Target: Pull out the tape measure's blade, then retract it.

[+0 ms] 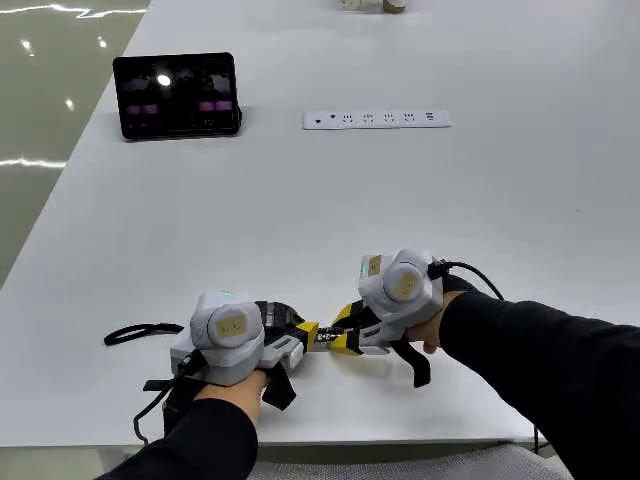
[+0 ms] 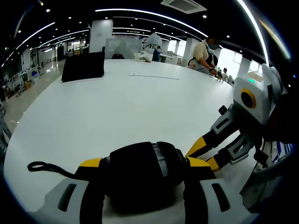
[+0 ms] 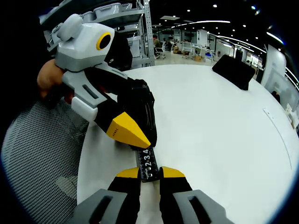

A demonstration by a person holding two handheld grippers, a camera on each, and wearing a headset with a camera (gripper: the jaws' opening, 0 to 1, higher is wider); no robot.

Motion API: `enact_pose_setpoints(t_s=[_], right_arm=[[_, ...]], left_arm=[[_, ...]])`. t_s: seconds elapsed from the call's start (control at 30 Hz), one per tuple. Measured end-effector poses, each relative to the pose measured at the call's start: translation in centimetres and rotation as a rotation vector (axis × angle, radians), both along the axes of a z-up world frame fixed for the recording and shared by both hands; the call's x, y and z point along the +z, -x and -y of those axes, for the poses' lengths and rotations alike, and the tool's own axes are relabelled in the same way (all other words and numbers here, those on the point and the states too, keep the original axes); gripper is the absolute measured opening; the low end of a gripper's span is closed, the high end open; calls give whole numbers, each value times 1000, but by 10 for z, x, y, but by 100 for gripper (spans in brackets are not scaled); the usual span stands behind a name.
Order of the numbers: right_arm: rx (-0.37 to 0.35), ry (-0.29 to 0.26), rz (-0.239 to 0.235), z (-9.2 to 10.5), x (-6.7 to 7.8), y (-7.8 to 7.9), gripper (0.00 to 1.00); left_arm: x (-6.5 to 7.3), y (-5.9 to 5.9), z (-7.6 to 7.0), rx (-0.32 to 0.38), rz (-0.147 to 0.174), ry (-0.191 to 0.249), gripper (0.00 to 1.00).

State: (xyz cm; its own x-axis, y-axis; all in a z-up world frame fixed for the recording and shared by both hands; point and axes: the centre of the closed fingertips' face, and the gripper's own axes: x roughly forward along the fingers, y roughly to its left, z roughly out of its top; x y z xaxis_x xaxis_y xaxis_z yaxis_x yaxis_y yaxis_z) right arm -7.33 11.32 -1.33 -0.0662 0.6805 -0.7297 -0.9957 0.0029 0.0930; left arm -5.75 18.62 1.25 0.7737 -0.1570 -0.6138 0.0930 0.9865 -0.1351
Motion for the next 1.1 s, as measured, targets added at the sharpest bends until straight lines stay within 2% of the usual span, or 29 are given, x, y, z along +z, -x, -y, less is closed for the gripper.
enact_pose_setpoints(t_s=[1.1], right_arm=[[11, -22, -1, -14, -1, 1, 12]], left_arm=[[0, 0, -1, 5, -1, 12, 64]])
